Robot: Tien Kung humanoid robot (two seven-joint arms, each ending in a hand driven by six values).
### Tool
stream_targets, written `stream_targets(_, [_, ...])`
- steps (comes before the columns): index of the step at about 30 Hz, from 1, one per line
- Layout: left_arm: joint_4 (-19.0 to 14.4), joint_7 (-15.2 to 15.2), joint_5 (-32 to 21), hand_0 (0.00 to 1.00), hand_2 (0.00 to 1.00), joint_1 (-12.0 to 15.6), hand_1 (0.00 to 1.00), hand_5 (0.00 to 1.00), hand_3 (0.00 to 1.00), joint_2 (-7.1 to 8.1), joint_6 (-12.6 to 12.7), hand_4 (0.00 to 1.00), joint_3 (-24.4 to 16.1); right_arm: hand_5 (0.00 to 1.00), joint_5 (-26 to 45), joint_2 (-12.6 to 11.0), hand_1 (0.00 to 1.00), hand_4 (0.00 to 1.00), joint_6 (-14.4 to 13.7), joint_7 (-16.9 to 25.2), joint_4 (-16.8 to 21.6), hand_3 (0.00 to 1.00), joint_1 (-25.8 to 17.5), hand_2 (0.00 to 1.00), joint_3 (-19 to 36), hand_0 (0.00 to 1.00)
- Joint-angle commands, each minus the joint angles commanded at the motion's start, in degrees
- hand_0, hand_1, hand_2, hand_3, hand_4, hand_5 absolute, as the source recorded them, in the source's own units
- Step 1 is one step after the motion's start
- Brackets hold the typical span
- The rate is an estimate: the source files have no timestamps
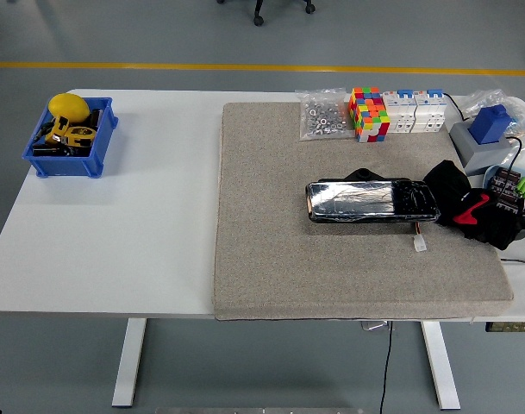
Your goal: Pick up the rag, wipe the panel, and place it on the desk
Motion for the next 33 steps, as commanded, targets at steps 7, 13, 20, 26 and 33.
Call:
stream_targets(7, [0.0, 0.07, -0.21, 0.684, 0.731, 0.23, 0.729, 0.628, 0.606, 0.05, 0.03, 0.672, 0.45, 0.735, 0.8, 0.08, 0.898, 0.998, -0.24, 0.11, -0.06, 0.998, -0.34, 0.971, 0.12, 0.917])
stream_targets(13, [0.0, 0.13, -0.3, 0.685, 0.731, 0.34, 0.728, 0.627, 0.607, 0.11, 0.04, 0.672, 0.84, 0.754, 0.77, 0.12, 0.894, 0.998, -0.4, 0.16, -0.03, 0.998, -0.44, 0.963, 0.16, 0.915])
stream_targets(20, [0.0, 0.05, -0.38, 0.685, 0.731, 0.32, 0.729, 0.628, 0.606, 0.27, 0.0, 0.672, 1.11, 0.762, 0.35, 0.14, 0.894, 0.998, -0.51, 0.08, -0.03, 0.998, -0.67, 0.962, 0.37, 0.912])
stream_targets(26, [0.0, 0.11, -0.14, 0.684, 0.731, 0.37, 0.729, 0.628, 0.606, 0.2, 0.04, 0.672, 0.8, 0.766, 0.1, 0.12, 0.895, 0.998, -0.58, 0.01, -0.02, 0.998, -0.63, 0.966, 0.71, 0.914])
stream_targets(33, [0.0, 0.13, 0.09, 0.685, 0.731, 0.36, 0.729, 0.626, 0.607, 0.08, 0.05, 0.673, 0.5, 0.764, -0.49, 0.02, 0.897, 0.998, -0.58, -0.12, 0.07, 0.998, -0.6, 0.968, 1.09, 0.915])
